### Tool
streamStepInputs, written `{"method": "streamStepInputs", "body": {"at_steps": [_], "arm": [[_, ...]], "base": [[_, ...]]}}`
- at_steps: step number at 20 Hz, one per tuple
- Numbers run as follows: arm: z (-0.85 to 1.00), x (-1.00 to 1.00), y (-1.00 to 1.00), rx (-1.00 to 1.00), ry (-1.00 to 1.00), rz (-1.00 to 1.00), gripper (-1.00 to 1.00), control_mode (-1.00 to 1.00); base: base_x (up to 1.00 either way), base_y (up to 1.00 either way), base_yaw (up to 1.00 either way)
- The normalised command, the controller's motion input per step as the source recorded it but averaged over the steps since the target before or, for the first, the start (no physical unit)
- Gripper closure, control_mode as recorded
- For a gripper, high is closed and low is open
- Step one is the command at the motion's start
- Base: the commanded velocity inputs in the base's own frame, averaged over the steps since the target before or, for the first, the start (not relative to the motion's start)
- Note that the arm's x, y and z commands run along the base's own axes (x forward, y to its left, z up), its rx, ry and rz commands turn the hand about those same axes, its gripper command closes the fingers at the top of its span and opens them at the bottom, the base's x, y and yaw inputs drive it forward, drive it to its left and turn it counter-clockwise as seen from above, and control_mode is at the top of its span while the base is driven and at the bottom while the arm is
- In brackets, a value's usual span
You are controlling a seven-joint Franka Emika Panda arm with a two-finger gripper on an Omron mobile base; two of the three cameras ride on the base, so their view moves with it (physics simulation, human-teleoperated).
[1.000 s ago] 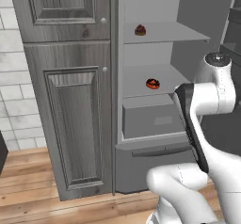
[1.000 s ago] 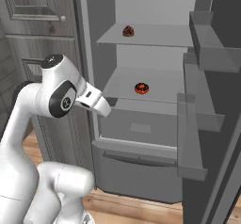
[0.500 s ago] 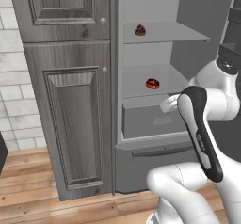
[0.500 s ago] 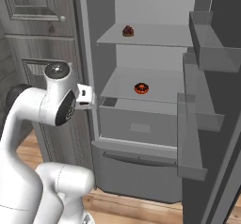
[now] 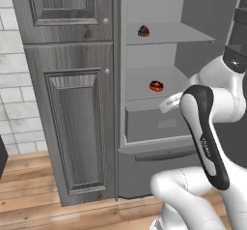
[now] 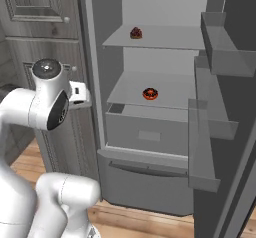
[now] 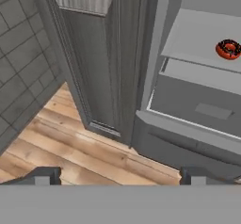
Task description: Take the cake and donut from the fridge and place them on the empty tray on the dining counter.
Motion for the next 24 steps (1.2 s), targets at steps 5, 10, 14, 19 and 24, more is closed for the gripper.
{"method": "streamStepInputs", "body": {"at_steps": [5, 10, 14, 19, 24], "arm": [[0.03, -0.54, -0.27, 0.0, -0.33, -0.18, -1.0, -1.0], [0.0, -0.67, -0.3, 0.0, -0.32, -0.2, -1.0, -1.0], [0.0, -0.46, -0.34, 0.0, -0.21, -0.25, -1.0, -1.0], [0.06, -0.06, -0.24, 0.0, -0.04, -0.18, -1.0, -1.0], [0.0, 0.0, -0.01, 0.0, 0.0, -0.02, -1.0, 1.0]], "base": [[0.0, 0.0, 0.0], [0.0, 0.0, 0.0], [0.0, 0.0, 0.0], [0.0, 0.0, 0.0], [0.2, -0.03, -0.01]]}}
